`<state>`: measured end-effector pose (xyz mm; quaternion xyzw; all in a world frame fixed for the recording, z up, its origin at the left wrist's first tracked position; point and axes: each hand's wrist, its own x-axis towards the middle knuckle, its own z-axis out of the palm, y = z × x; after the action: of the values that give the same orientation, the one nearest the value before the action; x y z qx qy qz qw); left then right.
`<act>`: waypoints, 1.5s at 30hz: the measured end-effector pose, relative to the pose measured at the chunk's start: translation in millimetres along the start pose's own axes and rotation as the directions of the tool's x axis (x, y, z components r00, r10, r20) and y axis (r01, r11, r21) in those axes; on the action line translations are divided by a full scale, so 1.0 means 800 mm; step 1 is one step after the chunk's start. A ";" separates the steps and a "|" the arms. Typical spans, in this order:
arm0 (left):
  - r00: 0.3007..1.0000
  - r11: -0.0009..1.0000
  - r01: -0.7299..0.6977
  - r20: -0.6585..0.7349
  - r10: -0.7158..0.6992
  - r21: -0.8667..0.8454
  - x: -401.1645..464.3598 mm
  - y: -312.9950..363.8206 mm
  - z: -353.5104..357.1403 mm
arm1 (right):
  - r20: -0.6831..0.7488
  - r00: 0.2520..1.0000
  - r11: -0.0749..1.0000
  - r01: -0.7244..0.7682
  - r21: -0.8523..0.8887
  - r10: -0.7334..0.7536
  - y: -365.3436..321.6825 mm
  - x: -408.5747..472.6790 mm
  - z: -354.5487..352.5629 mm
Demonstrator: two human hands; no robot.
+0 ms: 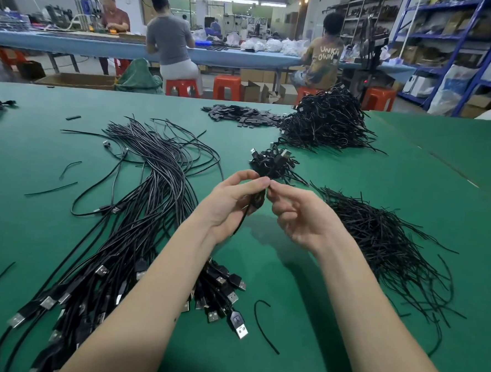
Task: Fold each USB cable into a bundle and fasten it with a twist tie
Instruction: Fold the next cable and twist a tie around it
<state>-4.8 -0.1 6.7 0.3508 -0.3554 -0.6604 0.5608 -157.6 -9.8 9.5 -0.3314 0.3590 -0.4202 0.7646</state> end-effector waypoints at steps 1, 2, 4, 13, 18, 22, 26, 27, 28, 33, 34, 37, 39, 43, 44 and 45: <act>0.999 0.999 0.029 -0.032 -0.030 -0.029 0.000 0.001 -0.002 | -0.059 0.979 0.947 0.170 -0.273 -0.193 0.000 0.001 0.000; 0.997 0.996 0.057 -0.057 -0.061 -0.071 0.001 0.001 -0.004 | -0.053 0.914 0.780 0.311 -0.543 -0.401 0.000 0.001 -0.003; 0.991 0.986 0.097 -0.080 -0.108 -0.136 0.001 -0.001 -0.008 | 0.161 0.723 0.279 0.448 -0.850 -0.672 0.004 0.003 -0.013; 0.984 0.974 0.163 -0.043 -0.172 -0.158 0.003 -0.004 -0.018 | 0.411 0.462 -0.188 0.456 -0.870 -0.786 0.019 0.006 -0.017; 0.994 0.992 0.104 -0.016 -0.106 -0.065 -0.003 -0.003 -0.013 | 0.063 0.667 0.404 0.520 -0.752 -0.742 0.020 0.010 0.002; 1.000 0.997 -0.007 -0.026 0.009 0.083 -0.007 -0.001 -0.002 | -0.061 0.996 0.998 0.069 0.011 -0.068 0.007 0.004 0.014; 0.996 0.996 0.008 -0.095 0.000 0.085 -0.016 -0.014 -0.003 | 0.008 0.984 0.838 0.159 -0.521 -0.181 -0.007 -0.010 -0.008; 0.993 1.000 0.025 -0.115 -0.024 0.014 -0.018 -0.019 -0.007 | 0.037 0.964 0.722 0.222 -0.655 -0.263 -0.009 -0.011 -0.014; 0.990 0.995 0.038 -0.133 -0.050 -0.088 -0.019 -0.023 -0.012 | 0.086 0.938 0.619 0.289 -0.730 -0.337 -0.010 -0.013 -0.018; 0.975 0.955 0.080 -0.178 -0.135 -0.286 -0.016 -0.027 -0.024 | 0.400 0.708 0.075 0.537 -0.840 -0.581 0.000 -0.010 -0.014; 0.973 0.956 0.099 -0.175 -0.151 -0.275 -0.015 -0.029 -0.024 | 0.423 0.692 0.023 0.536 -0.844 -0.584 0.003 -0.008 -0.013; 0.967 0.946 0.143 -0.161 -0.195 -0.291 -0.014 -0.032 -0.025 | 0.442 0.673 -0.048 0.519 -0.854 -0.593 0.009 -0.004 -0.015; 0.969 0.936 0.157 -0.137 -0.208 -0.316 -0.013 -0.033 -0.027 | 0.429 0.674 -0.040 0.511 -0.859 -0.602 0.007 -0.002 -0.019; 0.969 0.941 0.193 -0.100 -0.228 -0.278 -0.013 -0.034 -0.026 | 0.399 0.651 -0.051 0.485 -0.873 -0.646 0.007 -0.004 -0.022; 0.969 0.949 0.191 -0.104 -0.223 -0.251 -0.012 -0.034 -0.026 | 0.377 0.653 -0.053 0.459 -0.887 -0.657 0.011 -0.002 -0.020; 0.971 0.959 0.182 -0.112 -0.210 -0.218 -0.012 -0.035 -0.026 | 0.323 0.675 0.001 0.433 -0.901 -0.663 0.017 0.000 -0.014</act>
<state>0.6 11.1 -27.1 0.3677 -0.2100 -0.7211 0.5484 -161.1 -6.5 -7.8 -0.7817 0.4441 -0.4145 0.1410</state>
